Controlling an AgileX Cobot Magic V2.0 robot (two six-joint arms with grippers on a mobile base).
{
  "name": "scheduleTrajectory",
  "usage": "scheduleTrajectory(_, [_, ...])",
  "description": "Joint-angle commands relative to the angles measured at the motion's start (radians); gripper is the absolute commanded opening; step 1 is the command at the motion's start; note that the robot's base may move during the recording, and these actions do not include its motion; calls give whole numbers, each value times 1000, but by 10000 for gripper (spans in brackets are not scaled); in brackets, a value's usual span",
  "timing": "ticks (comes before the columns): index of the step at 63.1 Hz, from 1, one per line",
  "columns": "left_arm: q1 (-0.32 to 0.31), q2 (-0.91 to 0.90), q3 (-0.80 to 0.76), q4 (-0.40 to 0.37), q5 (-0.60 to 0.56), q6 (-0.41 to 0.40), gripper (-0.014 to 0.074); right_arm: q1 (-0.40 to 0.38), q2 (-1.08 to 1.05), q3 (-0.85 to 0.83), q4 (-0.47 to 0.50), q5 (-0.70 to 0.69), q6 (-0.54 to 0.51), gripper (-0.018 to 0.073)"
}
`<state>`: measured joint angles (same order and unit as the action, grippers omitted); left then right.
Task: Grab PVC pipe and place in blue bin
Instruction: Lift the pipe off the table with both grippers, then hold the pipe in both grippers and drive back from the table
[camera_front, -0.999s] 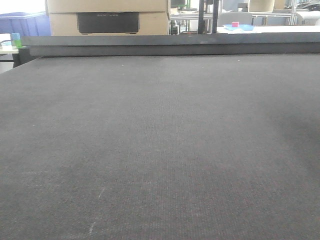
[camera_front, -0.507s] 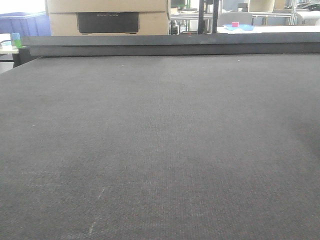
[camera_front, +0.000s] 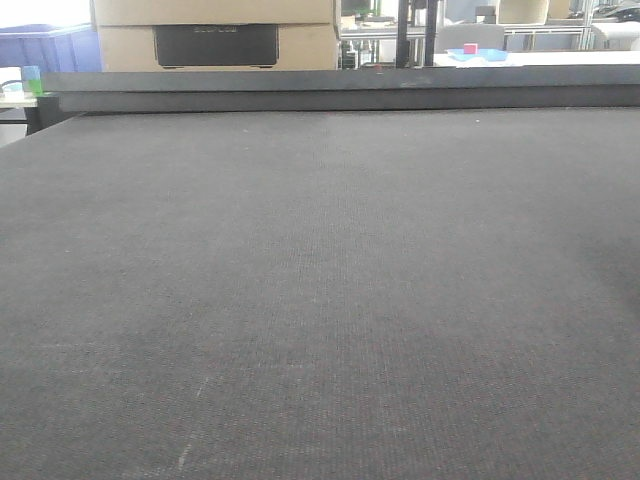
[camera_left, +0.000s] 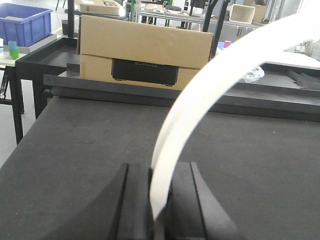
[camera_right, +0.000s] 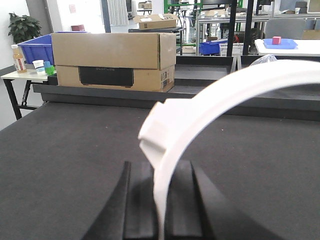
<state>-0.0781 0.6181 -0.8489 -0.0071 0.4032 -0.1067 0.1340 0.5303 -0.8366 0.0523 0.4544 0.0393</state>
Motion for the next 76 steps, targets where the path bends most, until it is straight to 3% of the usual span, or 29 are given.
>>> scheduleTrajectory(1, [2, -5, -1, -6, -33, -2, -111, 0, -6, -1, -8, -31, -7, -168])
scheduleTrajectory(76, [2, -5, -1, -6, -33, -2, -111, 0, -6, -1, -8, -33, -7, -168])
